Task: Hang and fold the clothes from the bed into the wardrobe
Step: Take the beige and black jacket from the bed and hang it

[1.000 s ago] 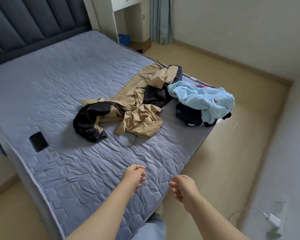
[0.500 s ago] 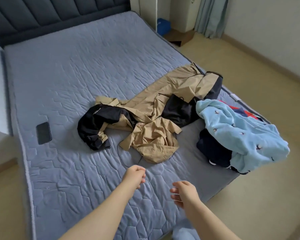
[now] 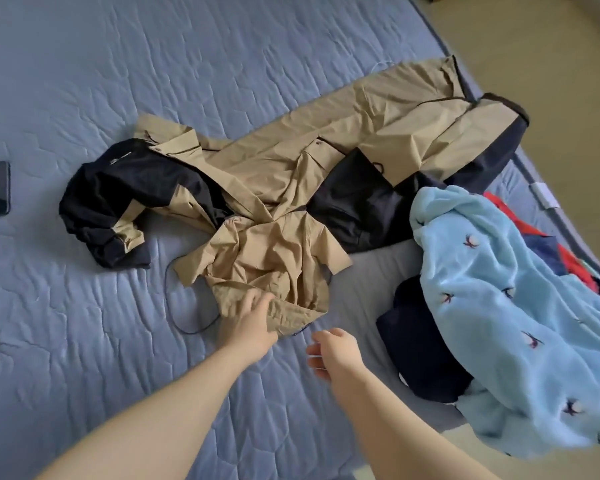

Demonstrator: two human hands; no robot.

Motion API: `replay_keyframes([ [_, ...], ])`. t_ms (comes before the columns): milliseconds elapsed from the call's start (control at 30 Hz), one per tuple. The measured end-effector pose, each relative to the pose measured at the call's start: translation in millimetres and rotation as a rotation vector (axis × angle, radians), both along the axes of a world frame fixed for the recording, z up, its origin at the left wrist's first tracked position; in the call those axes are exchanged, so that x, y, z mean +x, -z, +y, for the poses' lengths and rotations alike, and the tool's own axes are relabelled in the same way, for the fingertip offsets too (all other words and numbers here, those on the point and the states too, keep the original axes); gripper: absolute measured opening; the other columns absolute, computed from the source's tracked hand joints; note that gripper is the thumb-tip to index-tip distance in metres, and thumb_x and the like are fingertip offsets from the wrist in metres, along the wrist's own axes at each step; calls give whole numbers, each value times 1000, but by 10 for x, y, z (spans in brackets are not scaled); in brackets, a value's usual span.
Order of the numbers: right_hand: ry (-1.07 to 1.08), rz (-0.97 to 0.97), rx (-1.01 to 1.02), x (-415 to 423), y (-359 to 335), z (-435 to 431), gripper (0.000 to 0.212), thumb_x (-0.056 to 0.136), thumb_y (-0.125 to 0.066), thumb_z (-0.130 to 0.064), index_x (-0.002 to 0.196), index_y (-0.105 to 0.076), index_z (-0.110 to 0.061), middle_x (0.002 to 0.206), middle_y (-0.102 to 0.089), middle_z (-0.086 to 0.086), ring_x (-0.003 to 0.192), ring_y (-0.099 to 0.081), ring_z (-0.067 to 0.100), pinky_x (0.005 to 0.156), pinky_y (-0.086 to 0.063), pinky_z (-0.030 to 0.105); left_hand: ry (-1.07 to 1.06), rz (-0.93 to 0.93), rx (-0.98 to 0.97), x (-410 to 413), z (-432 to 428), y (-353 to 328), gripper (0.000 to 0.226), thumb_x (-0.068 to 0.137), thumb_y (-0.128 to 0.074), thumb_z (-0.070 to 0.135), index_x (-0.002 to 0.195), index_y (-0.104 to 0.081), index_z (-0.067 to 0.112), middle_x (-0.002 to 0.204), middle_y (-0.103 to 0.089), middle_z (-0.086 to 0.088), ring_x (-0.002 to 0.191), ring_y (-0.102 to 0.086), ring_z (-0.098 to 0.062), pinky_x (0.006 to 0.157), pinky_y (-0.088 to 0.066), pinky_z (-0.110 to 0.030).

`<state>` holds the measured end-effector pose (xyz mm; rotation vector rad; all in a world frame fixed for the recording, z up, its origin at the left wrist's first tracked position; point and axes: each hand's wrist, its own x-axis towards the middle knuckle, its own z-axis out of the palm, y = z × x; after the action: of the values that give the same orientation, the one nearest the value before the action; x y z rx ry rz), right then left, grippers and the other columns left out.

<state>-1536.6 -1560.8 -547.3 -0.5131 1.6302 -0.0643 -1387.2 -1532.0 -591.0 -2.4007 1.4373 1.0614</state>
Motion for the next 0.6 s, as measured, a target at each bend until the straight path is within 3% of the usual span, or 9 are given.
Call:
replay_keyframes([
  [100,90,-64,56,-12,203,-109,12,88,-46,-5,79,-53,-10,63,-54,4,50,-48,16,49,-36,23,283,-147,98,9,-141,382,91,81,-62,44,146,0,34,153,17,10,143,10,-25,112,-12,-50],
  [167,213,-126,108,-72,329,-122,11,86,-49,-4,79,-54,-9,58,-53,4,49,-48,17,50,-36,23,291,-172,219,61,-186,640,91,78,-65,48,145,-5,34,154,17,6,142,15,-27,112,-6,-52],
  [267,293,-123,134,-210,512,-44,9,88,-51,-6,82,-55,-10,51,-53,1,49,-49,17,53,-39,24,368,-202,304,44,-111,852,43,81,-57,47,120,-46,33,143,-31,2,135,-22,-23,103,-22,-41],
  [333,296,-56,167,-324,600,85,11,89,-50,-6,80,-55,-10,52,-52,2,51,-48,17,55,-41,24,336,-131,318,-57,25,855,28,88,-48,45,108,-54,27,122,-54,1,117,-45,-22,90,-32,-33],
  [400,262,-6,169,-398,616,206,15,88,-50,-5,75,-54,-10,59,-51,4,53,-45,18,55,-40,24,7,88,233,-166,137,771,30,90,-48,43,113,-53,24,112,-58,0,102,-53,-25,76,-37,-27],
  [467,214,-3,155,-384,540,287,18,88,-49,-4,71,-52,-10,61,-50,6,53,-43,19,54,-37,24,-353,272,51,-159,183,531,32,90,-53,36,120,-51,24,108,-55,3,100,-54,-22,72,-36,-23],
  [533,195,-24,137,-325,412,281,18,89,-48,-5,73,-52,-11,63,-50,6,53,-44,19,54,-37,24,-769,452,-137,-88,141,249,25,91,-56,26,115,-53,18,105,-58,2,96,-57,-18,72,-43,-23],
  [600,174,-45,92,-221,227,209,13,92,-47,-9,81,-55,-12,66,-54,5,53,-47,18,54,-39,24,-1250,695,-297,54,63,-111,9,92,-57,18,98,-54,12,96,-61,-6,80,-59,-18,69,-48,-28],
])
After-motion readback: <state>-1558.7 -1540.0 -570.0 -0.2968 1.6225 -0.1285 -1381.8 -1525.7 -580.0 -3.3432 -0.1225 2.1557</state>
